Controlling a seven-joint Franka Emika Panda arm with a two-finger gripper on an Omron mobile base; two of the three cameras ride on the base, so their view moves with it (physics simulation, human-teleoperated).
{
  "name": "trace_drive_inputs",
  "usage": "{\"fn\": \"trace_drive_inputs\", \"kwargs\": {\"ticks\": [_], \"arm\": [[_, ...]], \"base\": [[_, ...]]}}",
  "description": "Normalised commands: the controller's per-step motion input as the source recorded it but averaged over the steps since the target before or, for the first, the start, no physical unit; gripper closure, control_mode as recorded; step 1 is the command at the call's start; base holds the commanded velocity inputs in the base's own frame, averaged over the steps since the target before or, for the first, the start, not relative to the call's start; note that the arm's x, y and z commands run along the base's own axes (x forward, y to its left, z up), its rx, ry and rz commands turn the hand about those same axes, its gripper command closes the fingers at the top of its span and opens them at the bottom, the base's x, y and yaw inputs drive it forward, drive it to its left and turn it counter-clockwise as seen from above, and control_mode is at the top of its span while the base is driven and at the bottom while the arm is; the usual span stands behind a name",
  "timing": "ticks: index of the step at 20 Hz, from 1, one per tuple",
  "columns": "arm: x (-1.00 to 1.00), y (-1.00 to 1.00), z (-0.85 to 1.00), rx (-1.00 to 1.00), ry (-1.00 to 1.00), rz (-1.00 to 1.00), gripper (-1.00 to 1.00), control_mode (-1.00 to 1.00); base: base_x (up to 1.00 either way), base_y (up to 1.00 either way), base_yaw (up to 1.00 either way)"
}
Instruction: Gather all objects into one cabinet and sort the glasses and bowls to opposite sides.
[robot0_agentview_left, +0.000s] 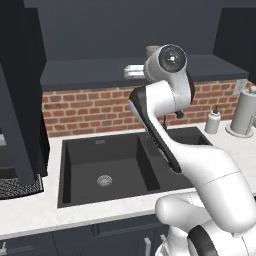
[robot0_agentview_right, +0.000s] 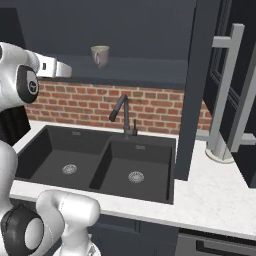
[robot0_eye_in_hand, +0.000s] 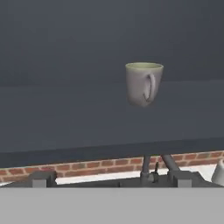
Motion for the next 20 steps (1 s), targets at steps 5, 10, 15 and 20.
{"fn": "trace_drive_inputs", "kwargs": {"ticks": [5,10,15,20], "arm": [[0.12,0.11,0.13,0.0,-0.09,-0.15,-1.0,-1.0],[0.0,-0.15,0.0,0.0,0.0,0.0,-1.0,-1.0],[0.13,-0.89,0.0,0.0,0.0,0.0,-1.0,-1.0],[0.25,-0.62,0.0,0.0,0.0,0.07,-1.0,-1.0]], "base": [[0.0,0.0,0.0],[0.0,0.0,0.0],[0.0,0.0,0.0],[0.0,0.0,0.0]]}}
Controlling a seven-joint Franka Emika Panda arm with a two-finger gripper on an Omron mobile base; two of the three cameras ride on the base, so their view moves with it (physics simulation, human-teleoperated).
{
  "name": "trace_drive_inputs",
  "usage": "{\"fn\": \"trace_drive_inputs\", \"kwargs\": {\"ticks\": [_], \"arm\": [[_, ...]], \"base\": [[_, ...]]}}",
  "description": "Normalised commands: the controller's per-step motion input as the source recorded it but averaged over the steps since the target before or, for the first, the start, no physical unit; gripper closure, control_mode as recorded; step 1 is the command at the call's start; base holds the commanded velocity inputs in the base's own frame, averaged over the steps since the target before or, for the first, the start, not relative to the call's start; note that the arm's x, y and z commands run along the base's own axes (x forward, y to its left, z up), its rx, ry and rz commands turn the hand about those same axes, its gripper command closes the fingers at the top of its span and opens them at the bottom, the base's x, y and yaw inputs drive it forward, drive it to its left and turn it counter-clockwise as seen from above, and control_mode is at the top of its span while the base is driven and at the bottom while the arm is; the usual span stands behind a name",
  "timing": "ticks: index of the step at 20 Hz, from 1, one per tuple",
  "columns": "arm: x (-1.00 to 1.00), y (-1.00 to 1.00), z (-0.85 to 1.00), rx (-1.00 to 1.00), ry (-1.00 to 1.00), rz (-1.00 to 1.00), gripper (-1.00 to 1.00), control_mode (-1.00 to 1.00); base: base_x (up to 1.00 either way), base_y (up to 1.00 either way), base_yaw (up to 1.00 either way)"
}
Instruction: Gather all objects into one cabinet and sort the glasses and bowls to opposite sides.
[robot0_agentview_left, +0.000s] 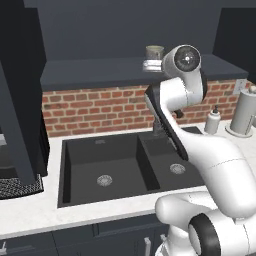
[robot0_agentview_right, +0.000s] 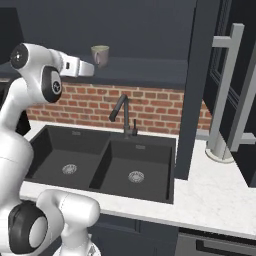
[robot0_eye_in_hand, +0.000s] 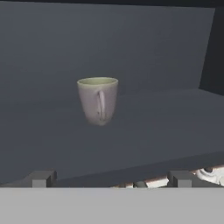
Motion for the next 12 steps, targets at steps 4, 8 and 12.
{"fn": "trace_drive_inputs", "kwargs": {"ticks": [4,8,12], "arm": [[0.11,-0.01,0.0,0.0,0.08,0.0,-1.0,-1.0],[0.56,-0.01,0.0,0.0,0.29,0.0,-1.0,-1.0],[0.29,0.0,0.0,0.0,0.19,0.0,-1.0,-1.0]], "base": [[0.0,0.0,0.0],[0.0,0.0,0.0],[0.0,0.0,0.0]]}}
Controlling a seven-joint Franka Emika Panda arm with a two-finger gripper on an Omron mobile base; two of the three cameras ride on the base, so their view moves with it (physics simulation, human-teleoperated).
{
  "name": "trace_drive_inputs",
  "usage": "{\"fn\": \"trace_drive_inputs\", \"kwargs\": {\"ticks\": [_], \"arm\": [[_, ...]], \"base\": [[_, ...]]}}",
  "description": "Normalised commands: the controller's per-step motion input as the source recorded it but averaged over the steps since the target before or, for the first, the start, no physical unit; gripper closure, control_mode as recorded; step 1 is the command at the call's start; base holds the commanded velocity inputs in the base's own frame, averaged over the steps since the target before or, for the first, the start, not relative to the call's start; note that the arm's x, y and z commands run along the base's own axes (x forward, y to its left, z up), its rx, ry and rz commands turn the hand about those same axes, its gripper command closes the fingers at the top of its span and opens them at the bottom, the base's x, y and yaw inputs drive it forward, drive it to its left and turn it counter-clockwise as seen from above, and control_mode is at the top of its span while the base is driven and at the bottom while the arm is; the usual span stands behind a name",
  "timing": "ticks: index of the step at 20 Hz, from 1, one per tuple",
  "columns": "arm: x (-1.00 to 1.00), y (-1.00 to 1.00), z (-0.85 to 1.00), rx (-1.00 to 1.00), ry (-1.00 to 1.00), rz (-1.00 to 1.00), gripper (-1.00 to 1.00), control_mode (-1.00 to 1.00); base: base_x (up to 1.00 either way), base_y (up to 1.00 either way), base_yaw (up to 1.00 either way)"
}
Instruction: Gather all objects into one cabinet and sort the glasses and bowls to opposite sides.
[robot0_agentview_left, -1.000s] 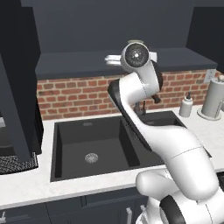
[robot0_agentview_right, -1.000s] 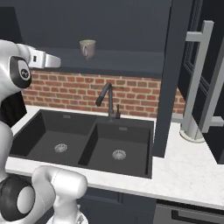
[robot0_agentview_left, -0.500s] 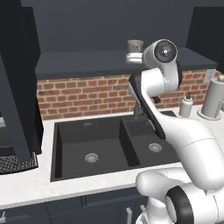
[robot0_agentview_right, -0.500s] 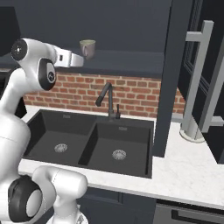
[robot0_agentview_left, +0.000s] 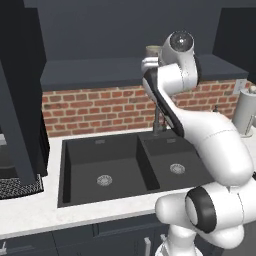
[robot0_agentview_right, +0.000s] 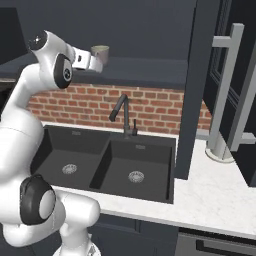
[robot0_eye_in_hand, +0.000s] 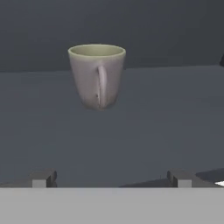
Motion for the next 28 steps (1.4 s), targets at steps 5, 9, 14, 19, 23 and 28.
{"fn": "trace_drive_inputs", "kwargs": {"ticks": [5,9,14,19,23,28], "arm": [[0.07,-0.05,0.0,0.0,0.0,0.0,-1.0,-1.0],[0.37,-0.35,0.0,0.0,-0.09,0.01,-1.0,-1.0],[0.42,-0.38,-0.05,0.0,-0.18,0.09,-1.0,-1.0],[0.0,-0.01,0.0,0.0,0.0,0.0,-1.0,-1.0],[0.12,0.0,0.01,0.0,0.08,0.0,-1.0,-1.0],[0.0,0.22,0.17,0.0,0.1,0.0,-1.0,-1.0]], "base": [[0.0,0.0,0.0],[0.0,0.0,0.0],[0.0,0.0,0.0],[0.0,0.0,0.0],[0.0,0.0,0.0],[0.0,0.0,0.0]]}}
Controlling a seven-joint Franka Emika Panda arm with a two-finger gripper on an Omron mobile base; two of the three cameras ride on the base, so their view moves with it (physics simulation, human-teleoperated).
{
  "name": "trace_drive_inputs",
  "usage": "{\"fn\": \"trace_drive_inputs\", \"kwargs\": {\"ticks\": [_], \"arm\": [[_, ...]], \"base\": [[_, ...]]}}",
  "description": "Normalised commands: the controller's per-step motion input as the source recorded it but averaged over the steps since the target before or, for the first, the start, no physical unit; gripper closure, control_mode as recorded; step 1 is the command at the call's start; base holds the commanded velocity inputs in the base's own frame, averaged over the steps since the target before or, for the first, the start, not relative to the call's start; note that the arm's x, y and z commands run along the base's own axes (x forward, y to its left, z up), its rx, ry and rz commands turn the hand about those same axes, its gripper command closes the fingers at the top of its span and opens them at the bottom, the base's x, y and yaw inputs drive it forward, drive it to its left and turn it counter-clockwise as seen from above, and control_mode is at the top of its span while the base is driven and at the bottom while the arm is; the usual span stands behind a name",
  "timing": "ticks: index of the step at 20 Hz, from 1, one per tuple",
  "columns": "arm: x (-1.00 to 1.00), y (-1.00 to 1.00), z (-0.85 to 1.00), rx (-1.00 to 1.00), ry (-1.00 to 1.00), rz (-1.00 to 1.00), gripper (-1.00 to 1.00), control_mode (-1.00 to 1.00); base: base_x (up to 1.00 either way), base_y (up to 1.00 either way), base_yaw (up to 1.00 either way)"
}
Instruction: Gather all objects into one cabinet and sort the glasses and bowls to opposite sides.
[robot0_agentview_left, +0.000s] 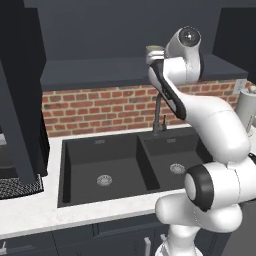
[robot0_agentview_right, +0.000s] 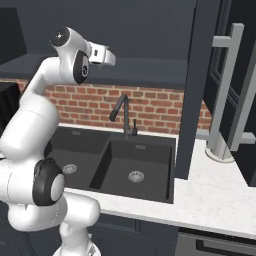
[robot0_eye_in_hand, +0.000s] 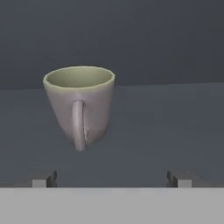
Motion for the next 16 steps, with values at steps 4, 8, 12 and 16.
{"fn": "trace_drive_inputs", "kwargs": {"ticks": [4,8,12,16], "arm": [[0.06,0.42,0.18,0.0,0.15,0.0,-1.0,-1.0],[0.08,0.17,0.14,0.0,0.11,0.0,-1.0,-1.0],[0.17,-0.02,0.0,0.0,0.01,0.0,-1.0,-1.0],[0.34,-0.24,0.0,0.0,0.0,0.0,-1.0,-1.0]], "base": [[0.0,0.0,0.0],[0.0,0.0,0.0],[0.0,0.0,0.0],[0.0,0.0,0.0]]}}
